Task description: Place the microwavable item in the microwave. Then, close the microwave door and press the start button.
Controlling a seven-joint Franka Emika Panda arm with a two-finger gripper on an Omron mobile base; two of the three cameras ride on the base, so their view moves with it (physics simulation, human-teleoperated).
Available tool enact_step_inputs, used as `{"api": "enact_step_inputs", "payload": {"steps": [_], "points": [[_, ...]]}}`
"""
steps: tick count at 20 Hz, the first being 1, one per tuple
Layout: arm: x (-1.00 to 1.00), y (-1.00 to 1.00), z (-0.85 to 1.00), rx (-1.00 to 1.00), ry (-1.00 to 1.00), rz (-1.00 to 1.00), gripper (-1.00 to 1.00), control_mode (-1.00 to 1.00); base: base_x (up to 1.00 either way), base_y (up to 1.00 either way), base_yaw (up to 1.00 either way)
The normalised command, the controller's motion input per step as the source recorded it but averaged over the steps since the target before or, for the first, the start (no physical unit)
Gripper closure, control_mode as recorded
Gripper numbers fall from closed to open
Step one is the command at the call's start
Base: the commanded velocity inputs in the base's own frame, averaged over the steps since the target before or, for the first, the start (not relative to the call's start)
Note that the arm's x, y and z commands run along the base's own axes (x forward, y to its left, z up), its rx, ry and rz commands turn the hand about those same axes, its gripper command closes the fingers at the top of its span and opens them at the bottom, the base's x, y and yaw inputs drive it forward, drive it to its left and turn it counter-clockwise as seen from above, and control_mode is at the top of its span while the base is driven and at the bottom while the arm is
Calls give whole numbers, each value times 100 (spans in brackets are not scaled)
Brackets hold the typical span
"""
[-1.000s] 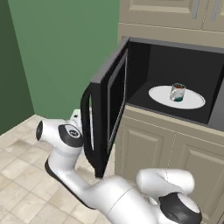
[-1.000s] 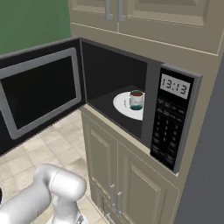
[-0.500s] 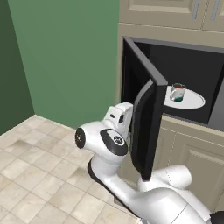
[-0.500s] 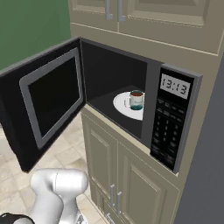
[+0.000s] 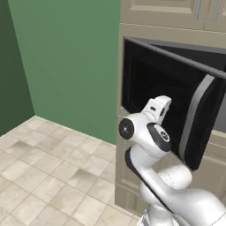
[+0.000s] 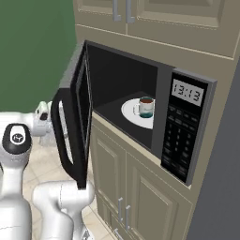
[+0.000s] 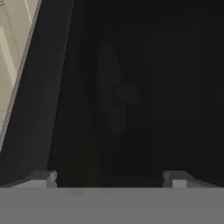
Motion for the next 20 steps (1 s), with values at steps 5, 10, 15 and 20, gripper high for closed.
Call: {"api": "enact_step_inputs", "payload": {"steps": [5,10,15,20], "points": [[9,-100,17,11,0,-1,-100,-100,0,0,0],[24,-93,16,10,-1,0,-100,-100,0,0,0],[37,-61,25,5,-1,0,-100,-100,0,0,0],[37,-40,40,2,0,0,-100,-100,0,0,0]]}}
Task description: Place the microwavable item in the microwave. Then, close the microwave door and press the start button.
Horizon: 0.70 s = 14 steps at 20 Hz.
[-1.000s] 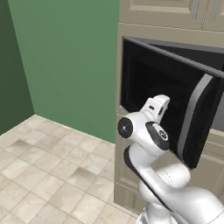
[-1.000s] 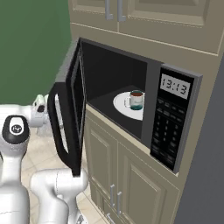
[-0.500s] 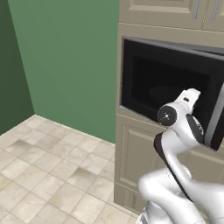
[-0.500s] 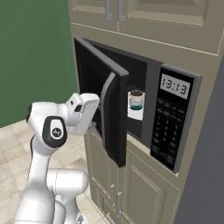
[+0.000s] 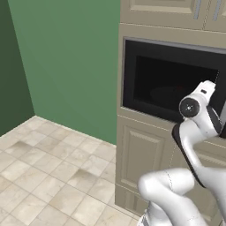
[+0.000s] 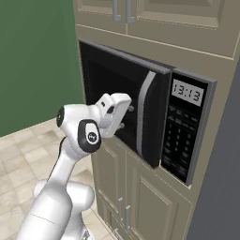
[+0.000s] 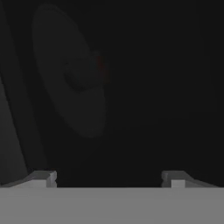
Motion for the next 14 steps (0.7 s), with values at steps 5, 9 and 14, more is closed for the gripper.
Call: {"api": "enact_step_inputs", "payload": {"steps": [5,9,14], "points": [[63,-36,25,3,2,0,-100,-100,0,0,0],[67,-32,19,7,3,0,-100,-100,0,0,0],[-44,3,8,6,0,0,-100,-100,0,0,0]]}}
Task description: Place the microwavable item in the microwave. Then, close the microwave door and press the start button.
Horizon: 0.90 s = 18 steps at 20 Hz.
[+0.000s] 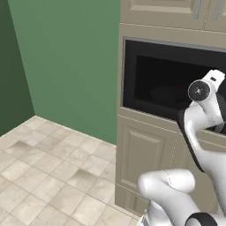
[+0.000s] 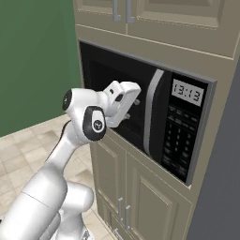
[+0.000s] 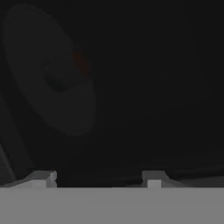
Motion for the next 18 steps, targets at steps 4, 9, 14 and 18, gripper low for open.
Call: {"api": "enact_step_inputs", "payload": {"steps": [4,9,14,18], "points": [[-100,28,13,8,0,0,-100,-100,0,0,0],[-100,28,15,9,0,0,-100,-100,0,0,0],[-100,34,1,10,0,0,-100,-100,0,0,0],[-100,28,0,15,3,1,-100,-100,0,0,0]]}}
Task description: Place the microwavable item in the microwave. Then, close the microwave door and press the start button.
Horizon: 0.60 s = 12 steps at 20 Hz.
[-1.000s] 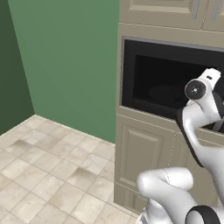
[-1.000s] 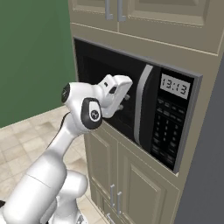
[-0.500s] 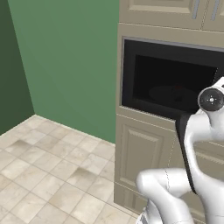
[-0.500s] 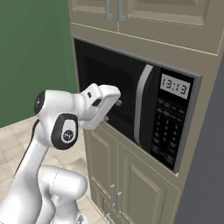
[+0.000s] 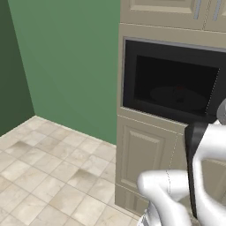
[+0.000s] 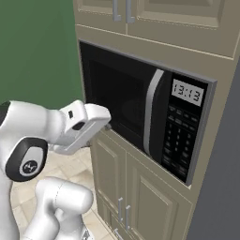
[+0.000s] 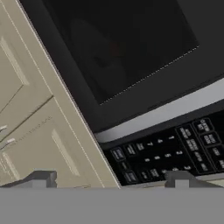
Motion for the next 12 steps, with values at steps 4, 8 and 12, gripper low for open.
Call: {"api": "enact_step_inputs", "payload": {"steps": [4,8,12], "points": [[-86,10,-2,17,7,0,-100,-100,0,0,0],[-55,6,-27,16,9,0,-100,-100,0,0,0],[-4,0,-69,5,1,1,-100,-100,0,0,0]]}}
